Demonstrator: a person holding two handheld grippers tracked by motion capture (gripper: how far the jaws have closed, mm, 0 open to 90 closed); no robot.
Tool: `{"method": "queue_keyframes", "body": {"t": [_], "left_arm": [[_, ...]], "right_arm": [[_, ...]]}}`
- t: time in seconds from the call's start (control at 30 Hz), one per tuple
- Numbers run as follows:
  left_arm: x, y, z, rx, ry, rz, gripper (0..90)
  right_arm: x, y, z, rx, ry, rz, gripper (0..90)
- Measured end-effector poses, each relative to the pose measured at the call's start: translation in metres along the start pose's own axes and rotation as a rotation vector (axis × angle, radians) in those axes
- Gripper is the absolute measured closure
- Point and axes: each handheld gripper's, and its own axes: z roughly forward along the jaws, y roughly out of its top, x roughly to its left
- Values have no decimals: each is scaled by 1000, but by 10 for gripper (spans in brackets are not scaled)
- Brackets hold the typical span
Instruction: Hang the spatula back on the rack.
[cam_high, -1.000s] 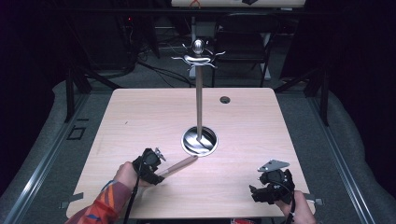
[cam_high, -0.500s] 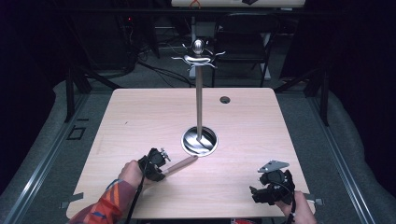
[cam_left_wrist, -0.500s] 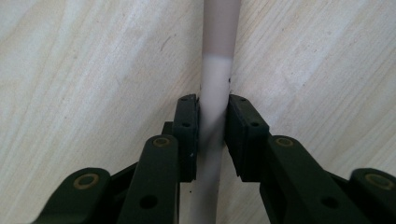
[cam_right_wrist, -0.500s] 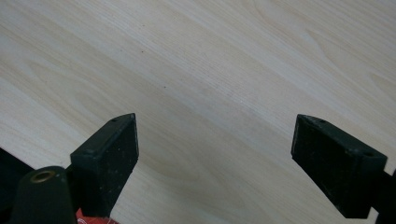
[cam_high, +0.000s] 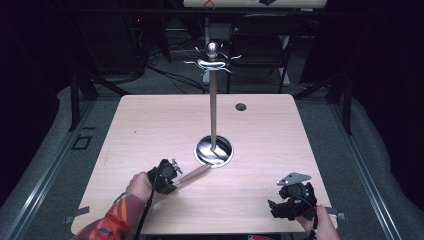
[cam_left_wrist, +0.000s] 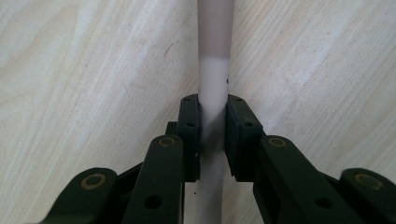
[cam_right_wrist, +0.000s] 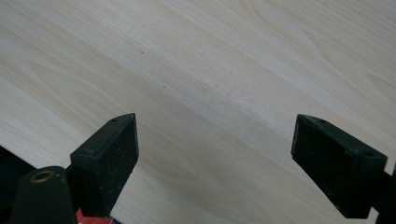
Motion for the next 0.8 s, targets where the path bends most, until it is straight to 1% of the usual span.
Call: {"method": "queue_keyframes", "body": {"t": [0.13,0.27,0.37,0.43,0.47,0.6,0.67,0.7,0.77,0.8], "left_arm": [[0,-3,-4,-36,5,4,779],[0,-6,-9,-73,20,9,778],[-1,-9,-13,-114,35,9,779],[-1,-11,-17,-144,40,4,779],[-1,-11,-17,-144,40,4,779],[-1,-16,-23,-192,59,-15,779],[0,-17,-25,-202,61,-17,779],[0,-19,-27,-218,73,-22,779],[1,-21,-30,-237,82,-23,779],[1,-22,-32,-253,84,-28,779]], "right_arm": [[0,0,0,1,3,0,143],[0,0,0,1,5,-1,143],[1,0,1,-6,10,3,143],[1,1,1,1,11,-3,143],[1,1,1,1,11,-3,143],[0,1,2,0,15,-6,143],[1,1,1,7,12,-10,143],[1,1,1,8,13,-10,143],[1,1,2,5,13,-7,143],[0,1,2,14,14,-14,143]]}}
